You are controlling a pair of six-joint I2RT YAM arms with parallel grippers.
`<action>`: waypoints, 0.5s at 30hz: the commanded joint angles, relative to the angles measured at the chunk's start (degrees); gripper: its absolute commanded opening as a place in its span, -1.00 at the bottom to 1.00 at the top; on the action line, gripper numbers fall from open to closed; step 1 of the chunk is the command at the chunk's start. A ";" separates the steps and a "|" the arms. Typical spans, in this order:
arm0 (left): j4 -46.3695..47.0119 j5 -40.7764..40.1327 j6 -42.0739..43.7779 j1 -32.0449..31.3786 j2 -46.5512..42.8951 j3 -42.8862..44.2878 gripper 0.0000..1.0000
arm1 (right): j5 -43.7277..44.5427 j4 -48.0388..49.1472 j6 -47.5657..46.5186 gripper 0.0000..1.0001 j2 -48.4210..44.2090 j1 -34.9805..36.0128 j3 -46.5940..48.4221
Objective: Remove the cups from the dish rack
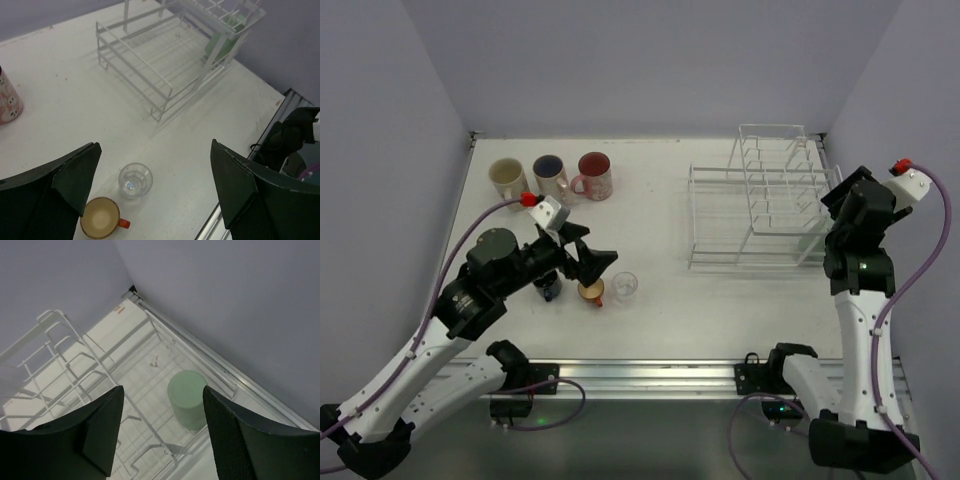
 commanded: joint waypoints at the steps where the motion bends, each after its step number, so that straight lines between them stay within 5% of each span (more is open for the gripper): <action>1: -0.31 -2.08 2.52 0.20 -4.61 -6.03 0.97 | -4.49 -0.28 2.70 0.38 3.73 -5.05 0.39; 6: 1.63 -0.59 2.61 0.20 -6.04 -11.58 0.97 | -16.52 0.50 7.10 0.58 8.04 -12.18 -2.07; 15: 0.40 -5.24 2.61 -4.98 -9.55 -12.02 0.98 | -25.33 1.65 9.03 0.68 15.43 -18.34 -3.30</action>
